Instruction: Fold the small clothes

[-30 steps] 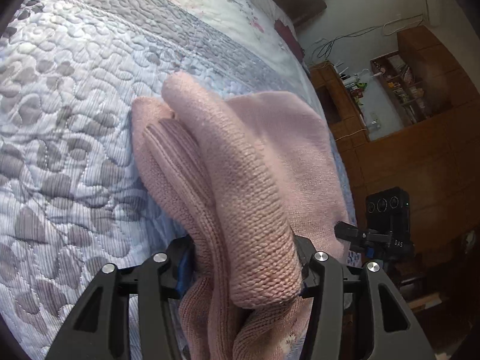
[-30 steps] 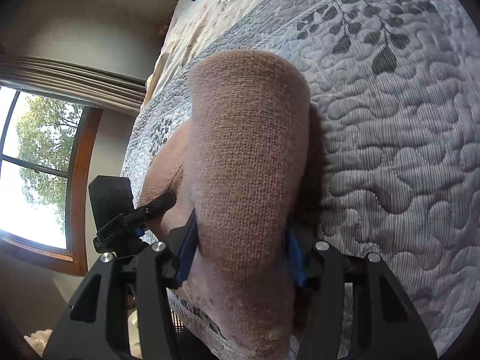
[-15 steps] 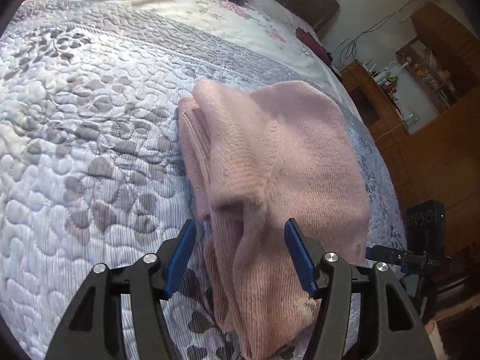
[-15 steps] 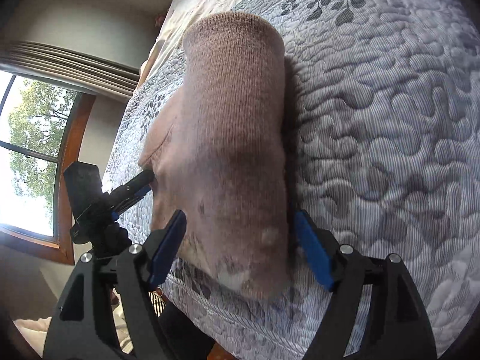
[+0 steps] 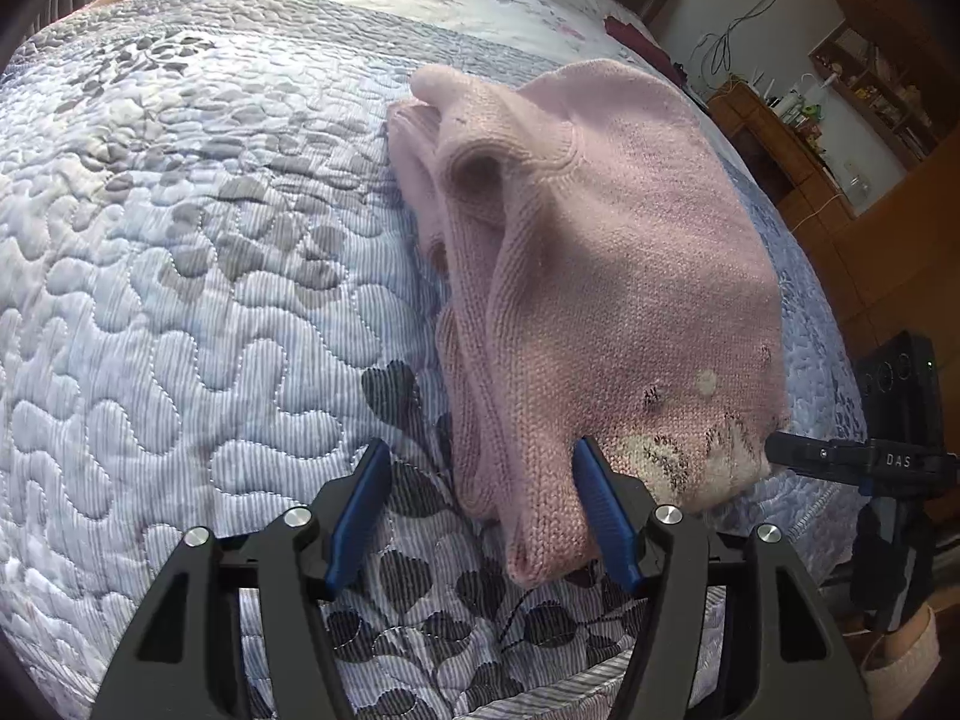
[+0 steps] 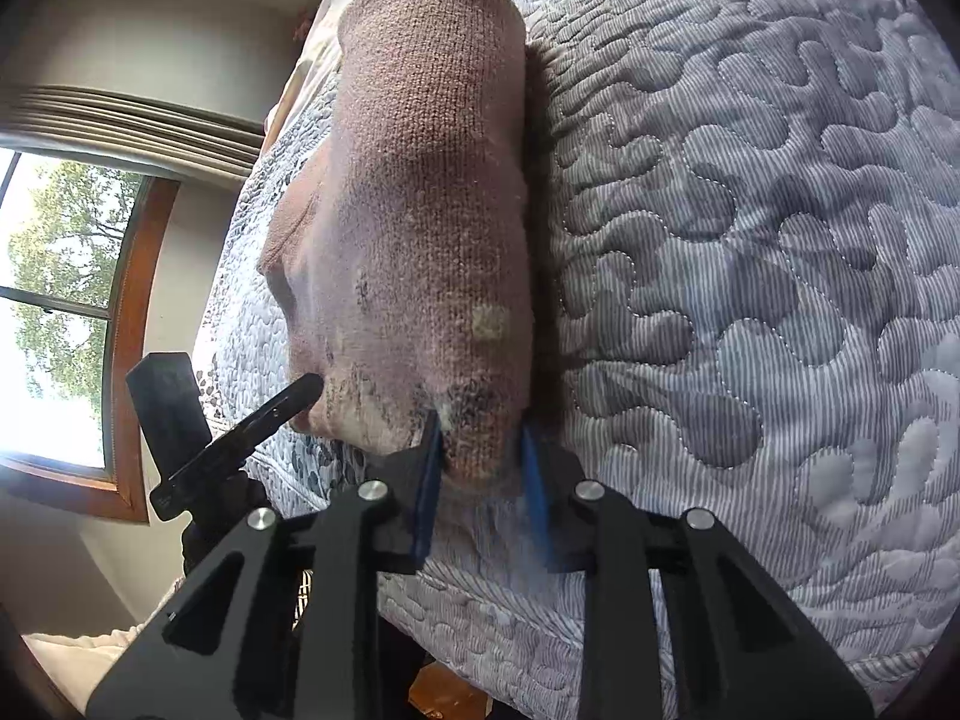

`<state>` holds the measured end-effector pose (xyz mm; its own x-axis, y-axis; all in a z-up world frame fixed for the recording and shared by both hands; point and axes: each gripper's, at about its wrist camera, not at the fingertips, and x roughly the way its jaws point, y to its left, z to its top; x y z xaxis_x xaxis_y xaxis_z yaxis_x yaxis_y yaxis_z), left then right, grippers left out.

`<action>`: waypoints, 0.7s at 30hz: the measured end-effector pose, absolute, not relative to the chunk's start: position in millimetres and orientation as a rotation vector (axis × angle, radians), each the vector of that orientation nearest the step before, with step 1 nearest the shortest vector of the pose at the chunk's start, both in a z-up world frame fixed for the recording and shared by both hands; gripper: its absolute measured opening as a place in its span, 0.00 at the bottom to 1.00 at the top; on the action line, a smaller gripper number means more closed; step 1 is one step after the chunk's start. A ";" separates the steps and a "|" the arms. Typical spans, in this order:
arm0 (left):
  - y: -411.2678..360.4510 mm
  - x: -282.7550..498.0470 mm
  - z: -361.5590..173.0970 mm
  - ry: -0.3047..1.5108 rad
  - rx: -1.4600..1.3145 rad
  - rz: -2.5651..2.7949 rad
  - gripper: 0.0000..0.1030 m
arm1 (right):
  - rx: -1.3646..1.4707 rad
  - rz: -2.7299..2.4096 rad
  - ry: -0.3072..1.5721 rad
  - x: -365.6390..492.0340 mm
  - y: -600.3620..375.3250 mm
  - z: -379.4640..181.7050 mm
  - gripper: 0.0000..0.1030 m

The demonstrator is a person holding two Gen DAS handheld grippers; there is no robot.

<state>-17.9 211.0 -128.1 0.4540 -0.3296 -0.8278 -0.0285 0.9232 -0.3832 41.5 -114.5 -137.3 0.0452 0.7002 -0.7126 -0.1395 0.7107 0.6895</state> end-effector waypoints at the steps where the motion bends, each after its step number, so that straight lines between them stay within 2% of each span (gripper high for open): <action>1: 212.2 -17.8 -130.4 1.091 -0.372 -0.195 0.64 | 0.506 0.676 1.393 40.7 -112.8 -139.7 0.23; 5: 214.4 -18.6 -129.9 1.096 -0.375 -0.201 0.64 | 0.499 0.647 1.396 43.8 -106.1 -141.0 0.24; 7: 214.2 -20.4 -122.2 1.103 -0.365 -0.179 0.63 | 0.471 0.634 1.379 40.2 -98.8 -132.2 0.32; 8: 211.2 -22.0 -117.1 1.102 -0.354 -0.166 0.62 | 0.437 0.615 1.369 35.7 -97.4 -125.4 0.37; 9: 208.2 -24.9 -110.5 1.102 -0.331 -0.153 0.63 | 0.402 0.597 1.362 30.5 -95.5 -119.9 0.57; 10: 204.7 -28.5 -104.4 1.103 -0.298 -0.138 0.63 | 0.365 0.579 1.340 24.6 -92.2 -111.1 0.65; 11: 201.5 -32.7 -98.2 1.104 -0.266 -0.120 0.63 | 0.332 0.571 1.315 17.9 -89.1 -102.7 0.67; 12: 198.1 -37.3 -92.5 1.104 -0.244 -0.106 0.63 | 0.301 0.566 1.299 13.0 -86.9 -97.2 0.72; 13: 196.4 -42.3 -87.0 1.104 -0.234 -0.095 0.67 | 0.262 0.547 1.285 5.9 -83.9 -89.6 0.82; 14: 195.3 -47.8 -81.7 1.102 -0.232 -0.086 0.69 | 0.220 0.520 1.265 -1.7 -81.2 -82.0 0.86; 18: 192.2 -69.3 -62.2 1.087 -0.212 -0.050 0.73 | 0.090 0.451 1.201 -28.7 -73.2 -59.6 0.90; 21: 190.1 -84.2 -49.4 1.070 -0.204 -0.015 0.80 | 0.061 0.411 1.179 -47.1 -84.9 -50.6 0.90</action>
